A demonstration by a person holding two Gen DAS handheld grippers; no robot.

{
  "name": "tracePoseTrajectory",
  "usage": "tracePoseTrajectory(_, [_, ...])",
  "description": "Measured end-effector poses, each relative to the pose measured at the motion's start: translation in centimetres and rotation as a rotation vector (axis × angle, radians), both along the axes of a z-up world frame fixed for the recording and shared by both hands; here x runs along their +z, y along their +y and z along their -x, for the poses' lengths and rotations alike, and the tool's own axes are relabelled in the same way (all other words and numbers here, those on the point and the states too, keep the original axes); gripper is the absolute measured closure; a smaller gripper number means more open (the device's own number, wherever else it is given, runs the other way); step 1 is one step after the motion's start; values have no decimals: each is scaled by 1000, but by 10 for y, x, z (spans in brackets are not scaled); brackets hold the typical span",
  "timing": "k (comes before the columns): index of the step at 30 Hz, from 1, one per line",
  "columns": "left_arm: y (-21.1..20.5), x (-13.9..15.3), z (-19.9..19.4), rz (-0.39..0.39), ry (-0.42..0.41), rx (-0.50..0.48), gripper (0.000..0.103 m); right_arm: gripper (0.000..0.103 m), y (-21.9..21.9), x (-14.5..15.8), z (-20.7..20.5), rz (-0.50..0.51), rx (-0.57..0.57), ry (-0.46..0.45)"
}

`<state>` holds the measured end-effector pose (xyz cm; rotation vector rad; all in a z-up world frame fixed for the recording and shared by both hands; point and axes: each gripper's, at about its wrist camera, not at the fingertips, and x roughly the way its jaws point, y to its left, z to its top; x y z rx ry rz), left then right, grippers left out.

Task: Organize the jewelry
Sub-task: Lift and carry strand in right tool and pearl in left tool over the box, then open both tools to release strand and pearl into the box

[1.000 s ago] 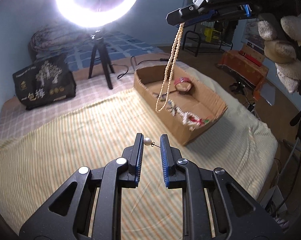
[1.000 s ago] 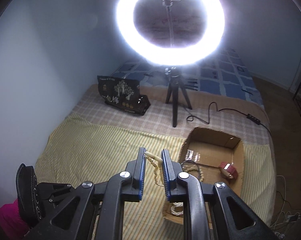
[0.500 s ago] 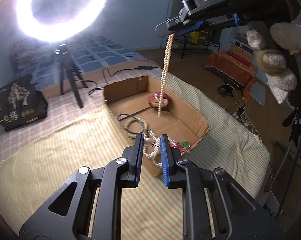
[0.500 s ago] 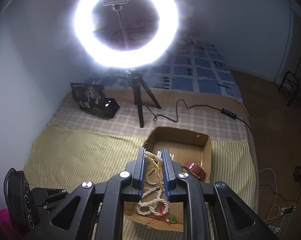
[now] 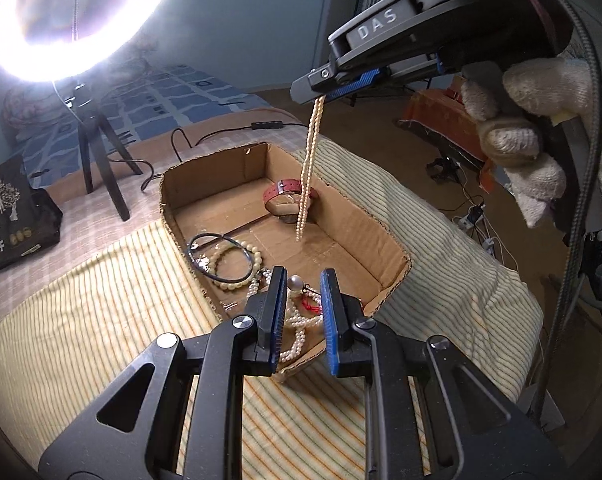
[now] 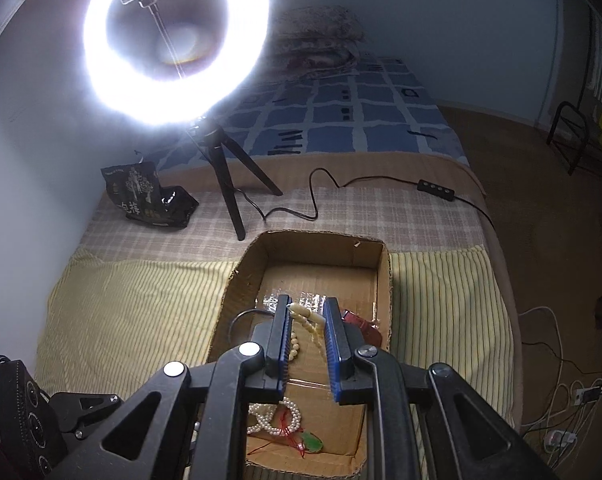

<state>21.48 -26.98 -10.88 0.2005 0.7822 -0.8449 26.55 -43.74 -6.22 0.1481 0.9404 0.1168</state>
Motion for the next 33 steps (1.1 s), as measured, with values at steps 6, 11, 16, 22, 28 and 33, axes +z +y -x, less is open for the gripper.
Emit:
tracePoseTrajectory(6, [-8, -2, -1, -19, -14, -1, 87, 87, -4, -10, -3, -31, 3, 9])
tracePoseTrajectory(11, [-8, -2, -2, -32, -20, 11, 82, 47, 0, -12, -2, -35, 13, -1])
tracePoseTrajectory(16, [-4, 1, 2, -29, -50, 27, 43, 18, 7, -11, 1, -4, 12, -30])
tracePoseTrajectory(22, [-3, 4, 3, -36, -57, 36, 30, 3, 9, -11, 2, 14, -31, -27])
tracePoseTrajectory(28, [5, 9, 7, -35, -63, 58, 27, 2, 12, -8, 9, 15, -40, -33])
tracePoseTrajectory(33, [13, 18, 14, -33, -79, 70, 27, 2, 17, -1, 19, 22, -45, -51])
